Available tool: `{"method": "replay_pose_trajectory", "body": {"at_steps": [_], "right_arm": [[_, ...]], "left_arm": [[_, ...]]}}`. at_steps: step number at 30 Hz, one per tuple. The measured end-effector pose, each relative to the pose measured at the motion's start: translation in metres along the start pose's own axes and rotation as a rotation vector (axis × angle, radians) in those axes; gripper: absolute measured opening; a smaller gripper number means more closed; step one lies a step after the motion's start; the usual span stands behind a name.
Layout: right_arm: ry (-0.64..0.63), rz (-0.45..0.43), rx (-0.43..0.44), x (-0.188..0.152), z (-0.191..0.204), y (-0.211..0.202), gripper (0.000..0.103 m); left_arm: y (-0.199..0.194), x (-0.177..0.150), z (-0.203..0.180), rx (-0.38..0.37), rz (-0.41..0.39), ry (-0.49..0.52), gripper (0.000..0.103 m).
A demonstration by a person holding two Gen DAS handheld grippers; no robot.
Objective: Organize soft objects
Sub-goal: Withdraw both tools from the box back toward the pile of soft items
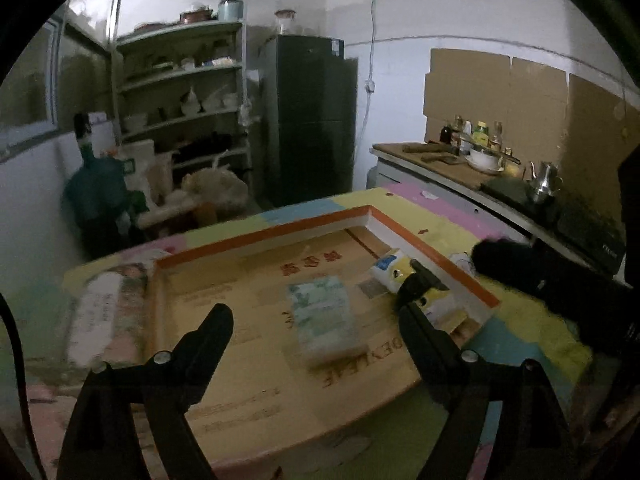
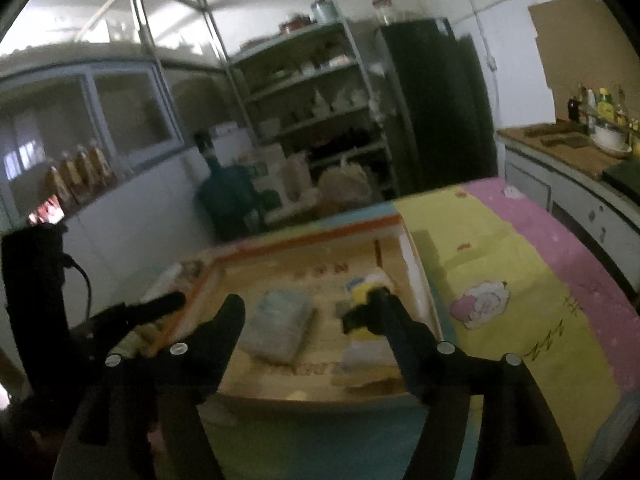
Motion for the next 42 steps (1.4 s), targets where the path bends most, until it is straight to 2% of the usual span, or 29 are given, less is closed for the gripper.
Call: {"method": "replay_pose_trajectory", "body": {"at_steps": [4,8,12,21,29,34,42], "right_arm": [[-0.01,-0.065,0.024,0.008,0.021,-0.014,0.076],[-0.035,-0.074,0.016,0.008,0.038,-0.018,0.077],[-0.052,-0.08,0.032,0.005,0.063,-0.018,0.078],[-0.117,-0.047,0.119,-0.011,0.141,0.005,0.078],[-0.163,0.022,0.196,-0.034,0.212,0.034,0.078],[-0.186,0.052,0.215,-0.044,0.244,0.049,0.078],[-0.19,0.084,0.216,-0.053,0.262,0.065,0.078]], "left_arm": [[-0.023,-0.003,0.025,0.045,-0.025,-0.035,0.085],[-0.049,-0.009,0.059,0.127,-0.056,-0.082,0.085],[-0.067,-0.019,0.091,0.179,-0.042,-0.142,0.085],[-0.102,-0.047,0.167,0.302,-0.018,-0.206,0.084],[-0.13,-0.066,0.226,0.387,-0.025,-0.264,0.082],[-0.139,-0.078,0.253,0.412,-0.019,-0.284,0.082],[-0.146,-0.092,0.285,0.419,-0.017,-0.318,0.082]]}}
Point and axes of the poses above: each gripper's, at about its wrist camera, not at the fingertips, and y roughly the way its jaws point, z to its left, x to its top, the point moved 10 cm from there along y, roughly the way its jaws point, and after that the axes turned 7 degrees about x, right-handed, at the moved point
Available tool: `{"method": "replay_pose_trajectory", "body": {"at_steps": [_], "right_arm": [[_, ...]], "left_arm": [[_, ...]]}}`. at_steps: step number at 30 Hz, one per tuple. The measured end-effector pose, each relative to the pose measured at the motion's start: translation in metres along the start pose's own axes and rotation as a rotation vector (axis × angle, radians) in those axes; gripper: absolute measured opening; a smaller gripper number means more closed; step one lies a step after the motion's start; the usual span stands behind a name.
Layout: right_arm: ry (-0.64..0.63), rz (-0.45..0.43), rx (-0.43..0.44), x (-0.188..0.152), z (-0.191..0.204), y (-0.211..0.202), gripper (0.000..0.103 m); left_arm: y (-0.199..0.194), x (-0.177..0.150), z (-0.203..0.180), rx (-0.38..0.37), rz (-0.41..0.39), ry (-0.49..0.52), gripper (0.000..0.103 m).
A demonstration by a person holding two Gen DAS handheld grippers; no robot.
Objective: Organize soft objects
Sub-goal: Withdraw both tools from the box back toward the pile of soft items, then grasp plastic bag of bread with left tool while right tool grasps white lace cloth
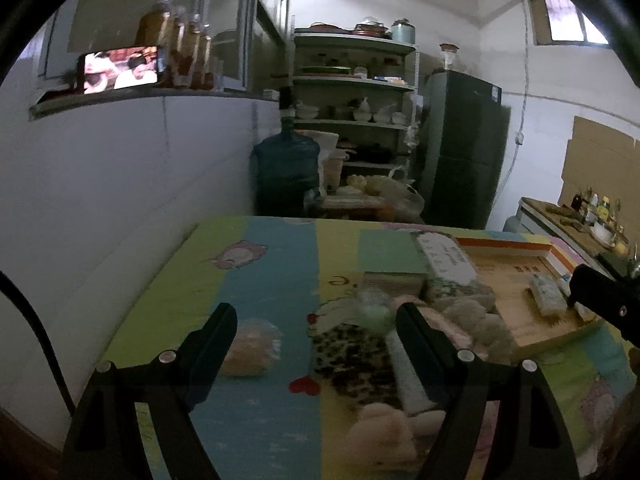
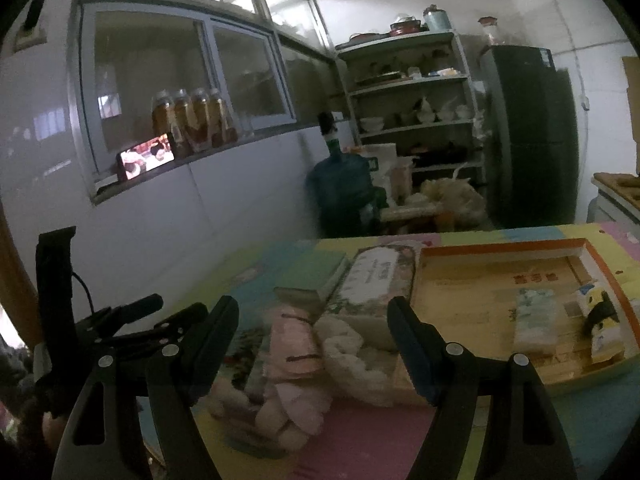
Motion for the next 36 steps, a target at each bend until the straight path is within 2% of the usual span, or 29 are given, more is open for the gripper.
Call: {"method": "replay_pose_trajectory", "body": {"at_steps": [8,12,19,21,25,29,32,36], "right_arm": [[-0.004,0.036,-0.021,-0.006,0.01,0.02,0.078],[0.002,0.055,-0.027,-0.013,0.011,0.027,0.078],[-0.002,0.088,-0.03,-0.022,0.015,0.04,0.078],[-0.004,0.094,-0.03,-0.023,0.017,0.042,0.078],[-0.004,0.105,-0.034,-0.026,0.017,0.046,0.078],[0.002,0.112,-0.044,-0.028,0.014,0.048,0.078],[0.006,0.116,-0.055,-0.03,0.01,0.049,0.078],[0.014,0.124,-0.057,-0.033,0.008,0.05,0.078]], "left_arm": [[0.015,-0.005,0.052,0.032,0.01,-0.04,0.082],[0.024,-0.009,0.072,0.016,0.017,-0.055,0.082],[0.049,-0.019,0.081,-0.075,0.065,-0.03,0.082],[0.061,-0.023,0.077,-0.108,0.091,0.003,0.082],[0.078,-0.03,0.061,-0.22,0.138,0.042,0.082],[0.096,-0.04,0.051,-0.251,0.176,0.127,0.078],[0.106,-0.05,0.044,-0.321,0.253,0.121,0.073],[0.111,-0.05,0.043,-0.334,0.277,0.109,0.073]]}}
Point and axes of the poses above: each gripper's, at about its wrist camera, not at the fingertips, and y roughly the way its jaws point, z to its left, x to its top, the point moved 10 cm from there along y, roughly the way its jaws point, and after that the axes turned 7 degrees about x, right-handed, at the moved point
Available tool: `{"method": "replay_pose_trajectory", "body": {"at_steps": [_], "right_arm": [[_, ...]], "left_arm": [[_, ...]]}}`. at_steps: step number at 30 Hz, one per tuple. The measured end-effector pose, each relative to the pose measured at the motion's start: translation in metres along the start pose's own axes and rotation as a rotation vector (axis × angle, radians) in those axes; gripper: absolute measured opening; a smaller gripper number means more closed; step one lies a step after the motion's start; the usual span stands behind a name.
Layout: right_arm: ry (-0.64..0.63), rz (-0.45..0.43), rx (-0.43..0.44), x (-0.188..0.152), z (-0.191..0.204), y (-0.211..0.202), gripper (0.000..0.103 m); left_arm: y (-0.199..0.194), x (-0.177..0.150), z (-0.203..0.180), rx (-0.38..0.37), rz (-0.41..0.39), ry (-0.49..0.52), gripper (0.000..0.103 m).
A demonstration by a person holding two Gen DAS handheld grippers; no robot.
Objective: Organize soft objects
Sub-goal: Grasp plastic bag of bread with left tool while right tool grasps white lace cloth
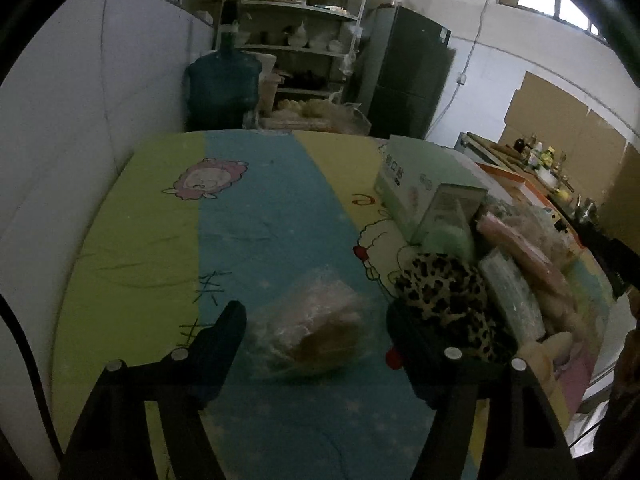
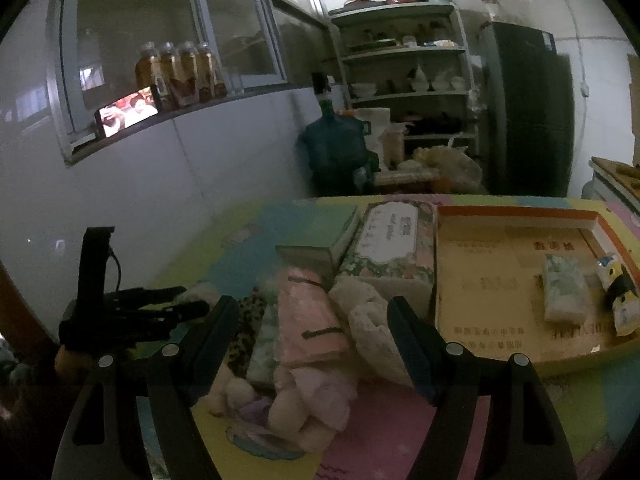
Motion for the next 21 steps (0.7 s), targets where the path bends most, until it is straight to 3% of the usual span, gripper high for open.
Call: {"method": "replay_pose_trajectory", "body": {"at_steps": [9,13,21], "right_arm": [[-0.019,0.057,0.033,-0.013,0.012,0.009,0.078],[-0.041,0.06,0.034,-0.014,0.019,0.008,0.078],[-0.031,0.051,0.03,-0.012,0.019,0.005,0.078]], "left_arm": [[0.004,-0.003,-0.002,0.074,0.022,0.037,0.065],[0.001,-0.001,-0.004,0.058,0.011,0.057,0.066],[0.013,0.0,-0.018,0.114,0.028,0.352,0.071]]}}
Point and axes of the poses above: each gripper's, at about its wrist camera, not at the fingertips, and y roughly the way its jaws point, z to its left, x to its top, the point moved 10 cm from there along y, roughly the way its jaws point, and after that the axes turned 7 degrees about x, right-handed, at the moved point
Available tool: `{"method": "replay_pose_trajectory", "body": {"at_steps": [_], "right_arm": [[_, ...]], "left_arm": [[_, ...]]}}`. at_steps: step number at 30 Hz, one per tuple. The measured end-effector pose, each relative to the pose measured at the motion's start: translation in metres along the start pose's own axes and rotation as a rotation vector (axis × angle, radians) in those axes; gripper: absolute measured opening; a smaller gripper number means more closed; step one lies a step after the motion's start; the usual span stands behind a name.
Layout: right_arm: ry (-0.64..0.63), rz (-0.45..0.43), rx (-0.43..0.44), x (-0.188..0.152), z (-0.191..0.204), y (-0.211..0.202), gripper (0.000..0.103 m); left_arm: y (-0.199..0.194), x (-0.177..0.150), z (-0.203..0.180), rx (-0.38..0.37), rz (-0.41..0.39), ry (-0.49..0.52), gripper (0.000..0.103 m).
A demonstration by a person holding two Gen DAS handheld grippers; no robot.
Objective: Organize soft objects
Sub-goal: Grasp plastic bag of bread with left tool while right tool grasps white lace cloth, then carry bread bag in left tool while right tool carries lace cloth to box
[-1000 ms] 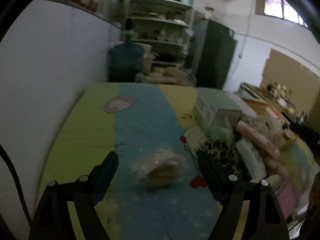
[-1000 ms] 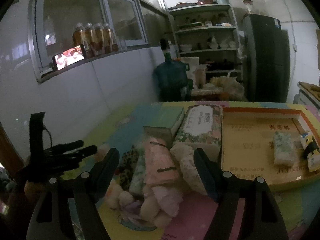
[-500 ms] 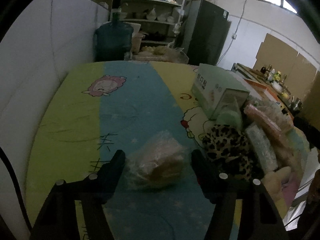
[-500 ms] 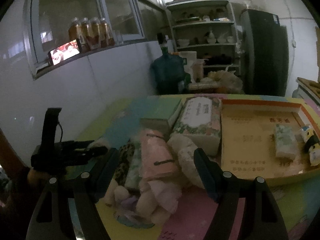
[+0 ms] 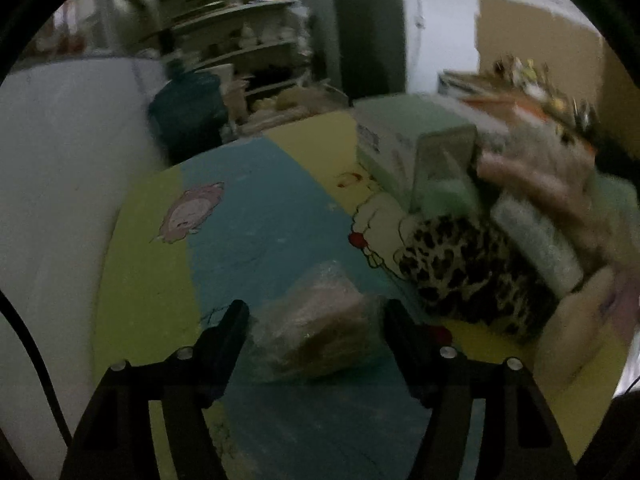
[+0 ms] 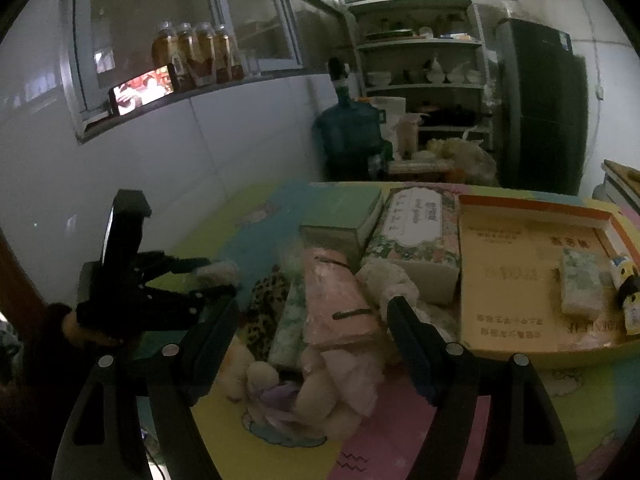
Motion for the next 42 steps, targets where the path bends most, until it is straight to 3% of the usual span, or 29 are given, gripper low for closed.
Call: {"method": "replay_pose_trajectory", "body": {"at_steps": [2,4,6,11,15,19,21,26,42], "right_arm": [[0.006,-0.001,-0.001,-0.001,-0.001,0.0,0.078],[0.013,-0.003,-0.006,-0.001,-0.004,-0.001,0.078],[0.02,0.002,-0.014,-0.002,-0.008,-0.001,0.078],[0.033,0.028,-0.043,-0.007,-0.024,0.001,0.078],[0.034,0.042,-0.083,-0.009,-0.041,0.002,0.075],[-0.011,0.102,-0.111,-0.016,-0.051,0.009,0.039],[-0.027,0.13,-0.108,-0.021,-0.053,0.014,0.034],[-0.041,0.16,-0.127,-0.026,-0.058,0.021,0.009],[-0.023,-0.022,-0.107,0.012,-0.045,-0.038,0.006]], "left_arm": [[0.009,-0.003,-0.001,-0.011,0.025,-0.002,0.07],[0.008,-0.002,0.004,-0.064,0.028,-0.073,0.066],[0.005,-0.004,0.01,-0.056,0.025,-0.116,0.065],[-0.03,0.003,0.022,-0.073,-0.095,-0.277,0.063],[-0.07,0.007,0.017,-0.053,-0.194,-0.35,0.063],[-0.096,0.011,-0.003,-0.076,-0.249,-0.373,0.063],[-0.098,0.013,-0.011,-0.079,-0.252,-0.37,0.063],[-0.098,0.017,-0.027,-0.107,-0.25,-0.391,0.063],[-0.109,0.031,-0.051,-0.109,-0.282,-0.419,0.063]]}}
Point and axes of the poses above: each gripper's, at about its wrist camera, not at the fingertips, and y roughly the way its jaws point, z to its left, x to its top, the point moved 10 cm from there along y, roughly the way its jaws point, and after that the axes turned 7 degrees about x, right-handed, at the moved point
